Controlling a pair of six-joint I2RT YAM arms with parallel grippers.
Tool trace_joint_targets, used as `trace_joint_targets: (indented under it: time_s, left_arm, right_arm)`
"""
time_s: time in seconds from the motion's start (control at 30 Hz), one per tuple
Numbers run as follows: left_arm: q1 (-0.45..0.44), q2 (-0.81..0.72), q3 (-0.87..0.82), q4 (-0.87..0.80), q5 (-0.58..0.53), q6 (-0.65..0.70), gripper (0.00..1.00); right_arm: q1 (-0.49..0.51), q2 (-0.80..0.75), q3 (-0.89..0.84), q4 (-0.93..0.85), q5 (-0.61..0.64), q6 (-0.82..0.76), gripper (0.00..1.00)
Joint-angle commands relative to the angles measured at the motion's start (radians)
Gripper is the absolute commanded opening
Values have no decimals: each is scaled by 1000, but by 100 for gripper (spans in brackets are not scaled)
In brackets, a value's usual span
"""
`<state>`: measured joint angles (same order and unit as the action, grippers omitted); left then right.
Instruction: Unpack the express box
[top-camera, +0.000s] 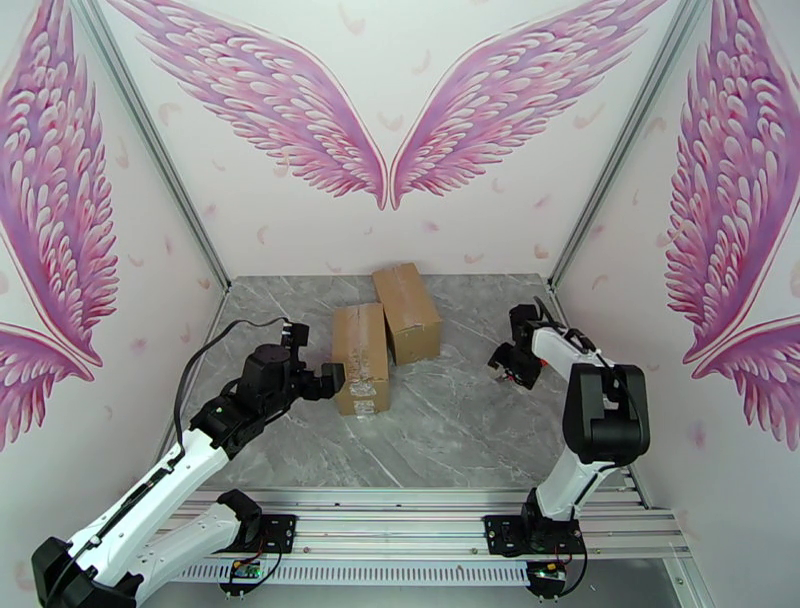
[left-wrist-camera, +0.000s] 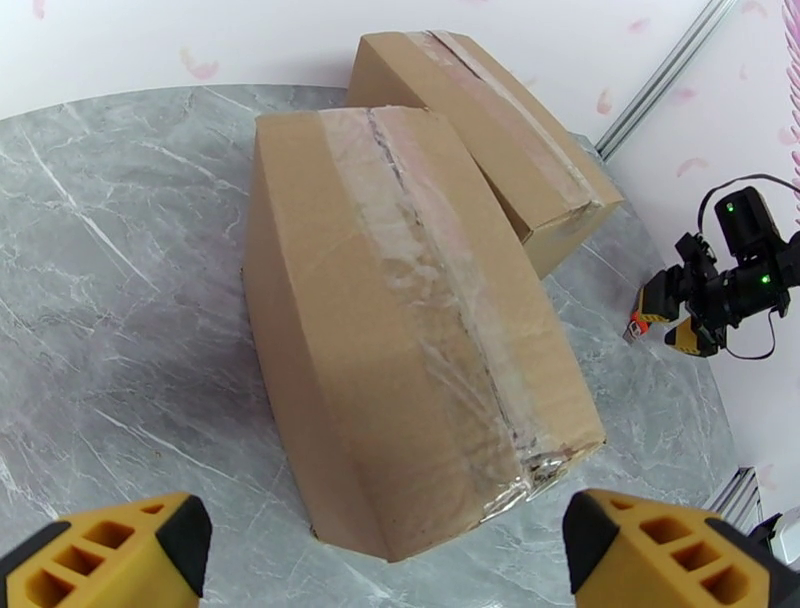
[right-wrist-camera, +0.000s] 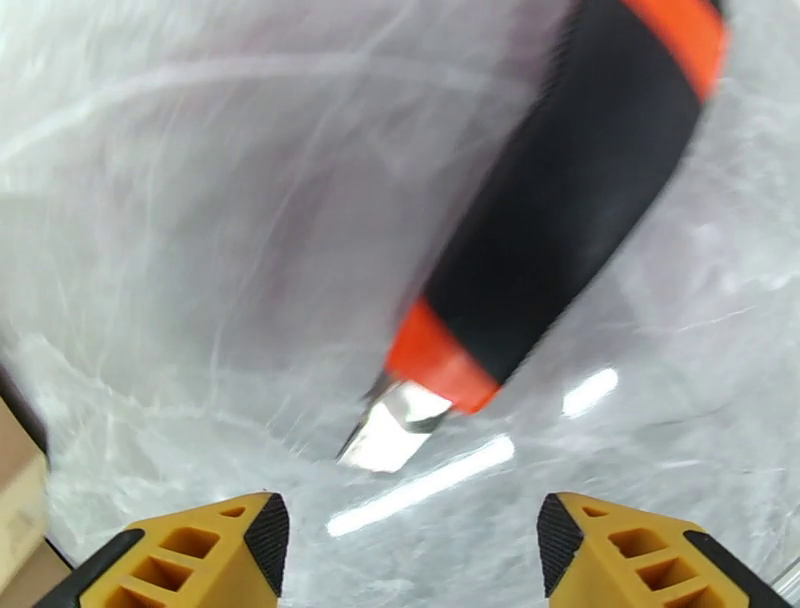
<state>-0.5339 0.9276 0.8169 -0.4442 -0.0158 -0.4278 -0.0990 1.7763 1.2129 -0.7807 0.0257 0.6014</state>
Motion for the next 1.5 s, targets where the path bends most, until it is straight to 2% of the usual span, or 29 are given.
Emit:
trace_joint_targets:
  time_s: [0.0, 0.17, 0.4, 0.77, 1.07, 1.47]
  left_arm:
    - [-6, -13, 9, -14, -1, -8, 99]
    - [-11, -12, 5, -14, -9, -6, 99]
    - [-14, -15, 2, -24, -29, -6, 99]
    - [-15, -16, -5, -20, -36, -17, 99]
    - [-23, -20, -6, -24, -42, -23, 99]
    - [-32, -39, 12, -60, -73, -4, 99]
  right_arm:
    - [-51, 12, 52, -1, -27, 38, 76]
    - [-98, 104, 126, -2, -48, 61, 76]
    - [-109, 187, 207, -16, -41, 63, 73]
    - [-112, 241, 198, -8, -42, 83, 67]
    - [-114, 248, 169, 29, -24, 81, 51]
    - [-110, 171, 114, 92, -15, 9, 39]
